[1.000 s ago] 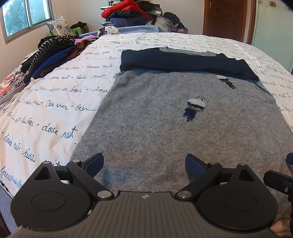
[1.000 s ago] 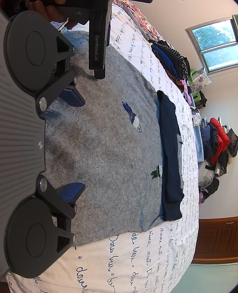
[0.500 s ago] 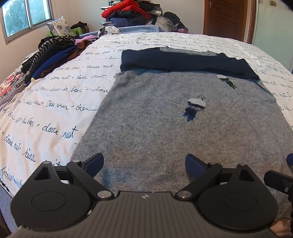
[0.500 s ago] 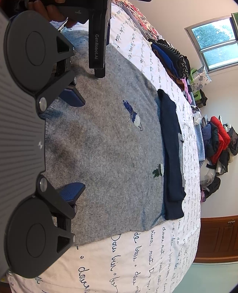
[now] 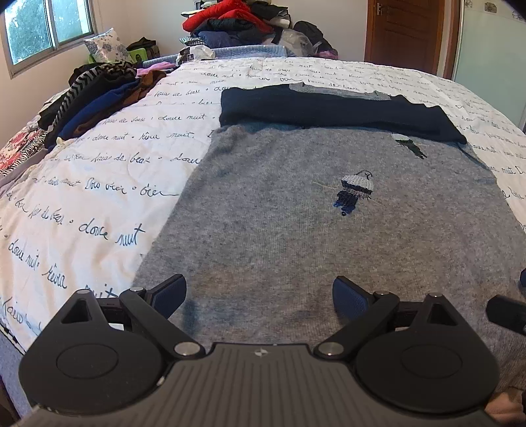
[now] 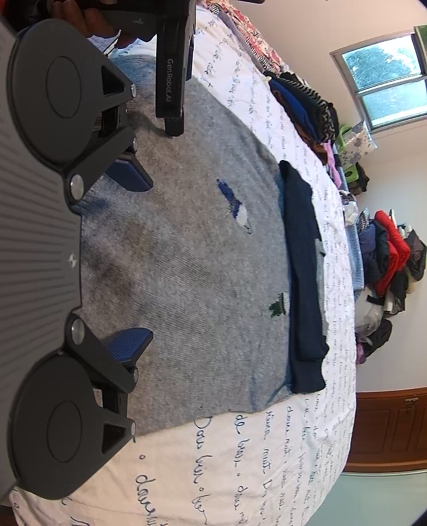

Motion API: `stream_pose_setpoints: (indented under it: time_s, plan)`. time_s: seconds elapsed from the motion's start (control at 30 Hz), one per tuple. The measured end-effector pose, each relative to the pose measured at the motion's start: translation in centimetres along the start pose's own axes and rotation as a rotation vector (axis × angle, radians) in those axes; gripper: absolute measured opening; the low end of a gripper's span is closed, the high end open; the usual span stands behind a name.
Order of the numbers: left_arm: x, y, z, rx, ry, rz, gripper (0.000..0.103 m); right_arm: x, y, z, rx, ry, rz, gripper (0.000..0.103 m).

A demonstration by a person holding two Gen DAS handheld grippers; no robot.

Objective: Fold small clothes

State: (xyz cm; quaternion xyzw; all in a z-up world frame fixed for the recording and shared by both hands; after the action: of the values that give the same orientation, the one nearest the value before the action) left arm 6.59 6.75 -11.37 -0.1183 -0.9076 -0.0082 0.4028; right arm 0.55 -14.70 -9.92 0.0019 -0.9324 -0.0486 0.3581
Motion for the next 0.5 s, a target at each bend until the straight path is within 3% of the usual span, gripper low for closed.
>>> stream_pose_setpoints:
  time_s: [0.1, 0.3, 0.5]
  plan:
    - [0.4, 1.0, -0.3, -0.032, -0.025, 0.009, 0.095, 0.6, -0.1, -0.3, -0.006, -0.029, -0.068, 0.090]
    - [1.7, 6.3, -0.7, 0.018, -0.084, 0.026, 0.095, 0.7, -1.9, -0.9, 0.007, -0.045, -0.050, 0.090]
    - [2.3, 10.7, 0.3, 0.074, -0.086, 0.180, 0.095, 0.2, -6.2, -0.7, -0.076, -0.014, -0.057, 0.090]
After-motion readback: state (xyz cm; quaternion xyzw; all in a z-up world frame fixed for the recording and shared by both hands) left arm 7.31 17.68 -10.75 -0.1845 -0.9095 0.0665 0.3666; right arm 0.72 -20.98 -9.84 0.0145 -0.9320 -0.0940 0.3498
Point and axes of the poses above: each gripper's, at about its wrist camera, not at the fingertips, and x roughly against the way its jaws point, y to its left, z to its underside, the point moved 7 cm from there along -x, roughly the way its jaws point, and after that the axes turned 13 degrees about z, right-handed, at the moved point
